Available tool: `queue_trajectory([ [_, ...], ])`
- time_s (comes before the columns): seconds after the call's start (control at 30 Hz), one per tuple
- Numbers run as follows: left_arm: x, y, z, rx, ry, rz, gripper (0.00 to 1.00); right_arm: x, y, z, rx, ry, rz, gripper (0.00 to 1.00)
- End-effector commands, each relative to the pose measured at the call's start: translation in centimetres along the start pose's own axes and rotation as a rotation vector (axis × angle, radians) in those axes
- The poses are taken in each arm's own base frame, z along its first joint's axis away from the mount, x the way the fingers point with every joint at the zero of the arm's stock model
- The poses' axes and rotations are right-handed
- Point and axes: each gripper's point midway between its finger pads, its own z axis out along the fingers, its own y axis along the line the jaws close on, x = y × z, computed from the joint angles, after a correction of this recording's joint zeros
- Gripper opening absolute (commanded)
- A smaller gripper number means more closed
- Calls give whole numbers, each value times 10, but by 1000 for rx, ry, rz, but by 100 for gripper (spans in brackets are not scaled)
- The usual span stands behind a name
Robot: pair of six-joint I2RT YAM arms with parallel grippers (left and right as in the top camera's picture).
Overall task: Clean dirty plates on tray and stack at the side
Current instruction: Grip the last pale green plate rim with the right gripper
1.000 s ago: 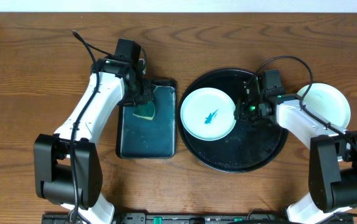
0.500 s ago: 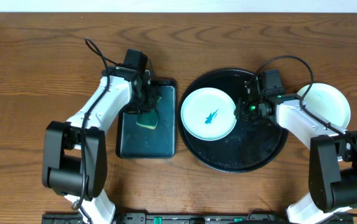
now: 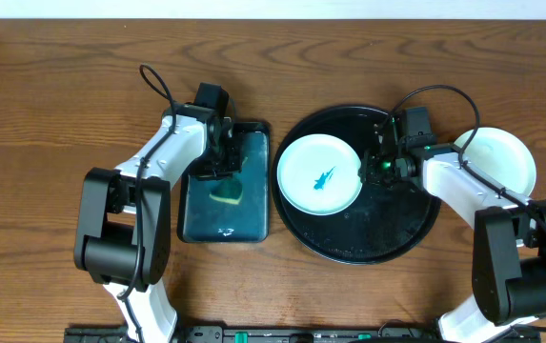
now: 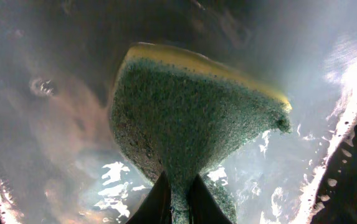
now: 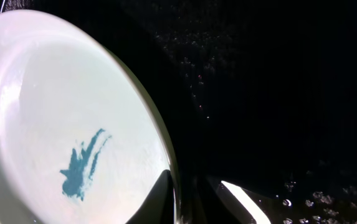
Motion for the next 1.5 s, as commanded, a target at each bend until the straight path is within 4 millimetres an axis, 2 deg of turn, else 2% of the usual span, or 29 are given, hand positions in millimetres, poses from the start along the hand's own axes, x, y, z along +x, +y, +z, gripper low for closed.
queue_trajectory([
  [0.0, 10, 8, 25, -29, 69, -8, 8, 3, -2, 3, 12, 11, 5, 12],
  [0.2, 10, 8, 25, -29, 69, -8, 8, 3, -2, 3, 12, 11, 5, 18],
  [0.33, 10, 8, 25, -29, 69, -8, 8, 3, -2, 3, 12, 11, 5, 19],
  [0.5, 10, 8, 25, -29, 69, -8, 8, 4, -2, 3, 13, 14, 6, 13],
  [0.97, 10, 8, 25, -29, 69, -20, 8, 12, -5, 3, 26, 44, 17, 11],
  [1.1, 9, 8, 23, -29, 66, -29, 8, 11, -8, 3, 43, 38, 17, 8],
  [1.2, 7, 7, 17, -27, 60, -28, 8, 11, -9, 3, 46, 37, 16, 8],
  [1.37, -3, 0, -12, -5, -17, -17, 8, 12, -6, 4, 46, 40, 7, 8],
  [1.47, -8, -5, -31, 11, -72, -9, 8, 13, -5, 5, 55, 40, -5, 2],
])
